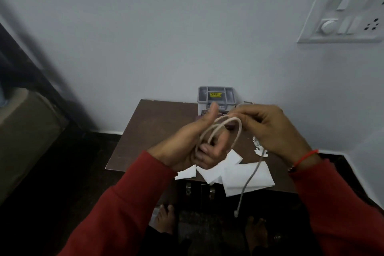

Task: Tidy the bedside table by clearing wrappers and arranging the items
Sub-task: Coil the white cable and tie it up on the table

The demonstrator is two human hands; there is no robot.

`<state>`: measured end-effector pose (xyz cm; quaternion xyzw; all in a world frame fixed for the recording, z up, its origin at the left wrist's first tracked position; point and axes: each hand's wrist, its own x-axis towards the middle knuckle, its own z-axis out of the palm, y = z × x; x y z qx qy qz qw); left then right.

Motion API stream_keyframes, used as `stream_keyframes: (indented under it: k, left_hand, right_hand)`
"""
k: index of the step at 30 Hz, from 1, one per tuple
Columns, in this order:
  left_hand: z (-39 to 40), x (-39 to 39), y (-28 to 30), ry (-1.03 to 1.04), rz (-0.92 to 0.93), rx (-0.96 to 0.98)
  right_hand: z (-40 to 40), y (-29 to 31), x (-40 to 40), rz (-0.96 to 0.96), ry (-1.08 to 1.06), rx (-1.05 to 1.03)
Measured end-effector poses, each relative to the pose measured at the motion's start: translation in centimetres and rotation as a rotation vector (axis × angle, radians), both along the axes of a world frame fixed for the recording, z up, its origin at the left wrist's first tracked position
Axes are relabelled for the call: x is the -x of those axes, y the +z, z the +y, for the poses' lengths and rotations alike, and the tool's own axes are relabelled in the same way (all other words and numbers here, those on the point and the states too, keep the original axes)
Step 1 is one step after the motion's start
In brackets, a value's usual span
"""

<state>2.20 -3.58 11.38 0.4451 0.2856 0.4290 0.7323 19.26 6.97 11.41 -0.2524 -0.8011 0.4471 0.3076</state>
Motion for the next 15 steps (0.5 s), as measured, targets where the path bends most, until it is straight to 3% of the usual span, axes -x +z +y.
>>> stream_keyframes:
  k: [2,4,6,8,10,11,12,13,15]
  left_hand:
    - [0.3,0.3,0.1,0.154,-0.216,-0.032]
    - [0.8,0.5,0.1,0.430,-0.414,-0.047]
    - [1.3,1.3,-0.5,0.766,-0.388,-0.104]
    - [1.4,2.7,-1.6,1.022,-0.088,-0.199]
    - [0.9,3.9,-2.7,1.143,0.544,-0.332]
    - [0.6,4.1,-3.1,1.081,0.812,-0.375]
    - [0.4,4.0,-3.4,0.942,0.956,-0.355]
    - [0.2,3.7,-3.5,0.753,0.973,-0.256]
    - [0.1,2.7,-3.2,0.343,0.786,-0.001]
  right_hand:
    - [-0.8,-1.6,1.1,-0.057,0.061,0.144]
    - [-2.0,-2.9,2.0,-0.243,0.157,0.233]
    - [-3.3,-3.3,2.5,-0.480,0.336,0.234]
    - [-4.3,-2.8,2.6,-0.612,0.456,0.196]
    - [-4.6,-1.6,2.5,-0.577,0.423,0.103]
    - [-4.5,-0.9,2.3,-0.513,0.352,0.016]
    - [-4.2,0.0,2.1,-0.433,0.268,-0.083]
    - [-3.8,0.6,1.7,-0.346,0.183,-0.179]
    - [-2.8,1.4,0.9,-0.221,0.015,-0.305]
